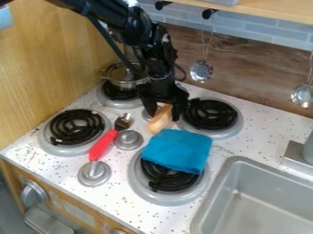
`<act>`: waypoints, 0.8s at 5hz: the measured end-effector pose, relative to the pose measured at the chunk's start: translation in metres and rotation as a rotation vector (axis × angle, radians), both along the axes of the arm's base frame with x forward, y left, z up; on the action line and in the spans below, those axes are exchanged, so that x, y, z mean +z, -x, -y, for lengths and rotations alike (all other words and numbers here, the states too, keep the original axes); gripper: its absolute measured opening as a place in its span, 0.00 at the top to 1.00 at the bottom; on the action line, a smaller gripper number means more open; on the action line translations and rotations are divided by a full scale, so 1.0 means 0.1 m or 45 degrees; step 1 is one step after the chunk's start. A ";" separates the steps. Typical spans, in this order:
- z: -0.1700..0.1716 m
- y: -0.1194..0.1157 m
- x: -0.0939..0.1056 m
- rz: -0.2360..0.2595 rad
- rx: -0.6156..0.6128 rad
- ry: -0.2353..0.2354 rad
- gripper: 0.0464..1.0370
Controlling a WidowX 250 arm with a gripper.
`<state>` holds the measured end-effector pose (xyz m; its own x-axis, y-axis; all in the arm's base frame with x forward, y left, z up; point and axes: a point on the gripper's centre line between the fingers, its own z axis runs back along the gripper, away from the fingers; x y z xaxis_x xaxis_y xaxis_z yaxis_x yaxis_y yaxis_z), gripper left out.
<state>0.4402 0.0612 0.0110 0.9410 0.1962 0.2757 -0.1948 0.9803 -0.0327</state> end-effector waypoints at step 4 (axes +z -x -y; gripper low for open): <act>0.13 0.70 0.80 0.187 -0.100 -0.033 0.03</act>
